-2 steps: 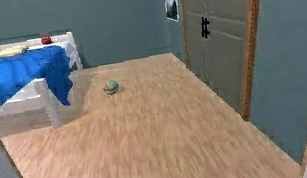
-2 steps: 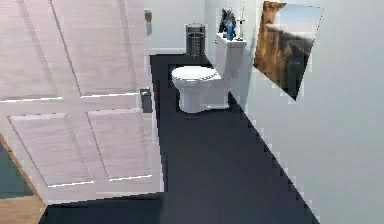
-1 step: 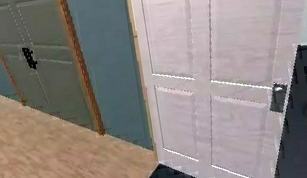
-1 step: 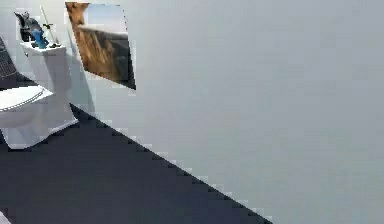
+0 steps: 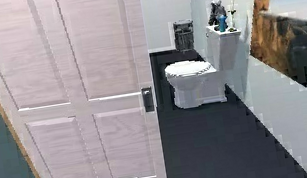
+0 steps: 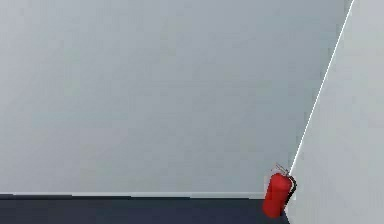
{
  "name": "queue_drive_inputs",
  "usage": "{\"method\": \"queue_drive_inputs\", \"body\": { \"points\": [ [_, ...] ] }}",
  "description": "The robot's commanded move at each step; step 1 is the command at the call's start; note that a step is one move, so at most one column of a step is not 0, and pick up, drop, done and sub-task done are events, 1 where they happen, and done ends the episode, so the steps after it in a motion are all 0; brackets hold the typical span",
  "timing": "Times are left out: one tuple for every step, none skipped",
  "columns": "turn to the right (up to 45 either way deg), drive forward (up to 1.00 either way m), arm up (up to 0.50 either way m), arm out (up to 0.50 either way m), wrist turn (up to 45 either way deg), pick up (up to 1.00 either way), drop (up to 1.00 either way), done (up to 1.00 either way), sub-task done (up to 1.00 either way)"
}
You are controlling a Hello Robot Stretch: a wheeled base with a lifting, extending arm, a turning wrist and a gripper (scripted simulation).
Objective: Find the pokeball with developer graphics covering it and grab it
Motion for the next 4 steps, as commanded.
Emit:
{"method": "queue_drive_inputs", "body": {
  "points": [
    [0.0,0.05,0.0,0.0,0.0,0.0,0.0,0.0,0.0],
    [-45.0,0.0,0.0,0.0,0.0,0.0,0.0,0.0,0.0],
    [-33.0,0.0,0.0,0.0,0.0,0.0,0.0,0.0,0.0],
    [0.0,1.0,0.0,0.0,0.0,0.0,0.0,0.0,0.0]
  ]
}}
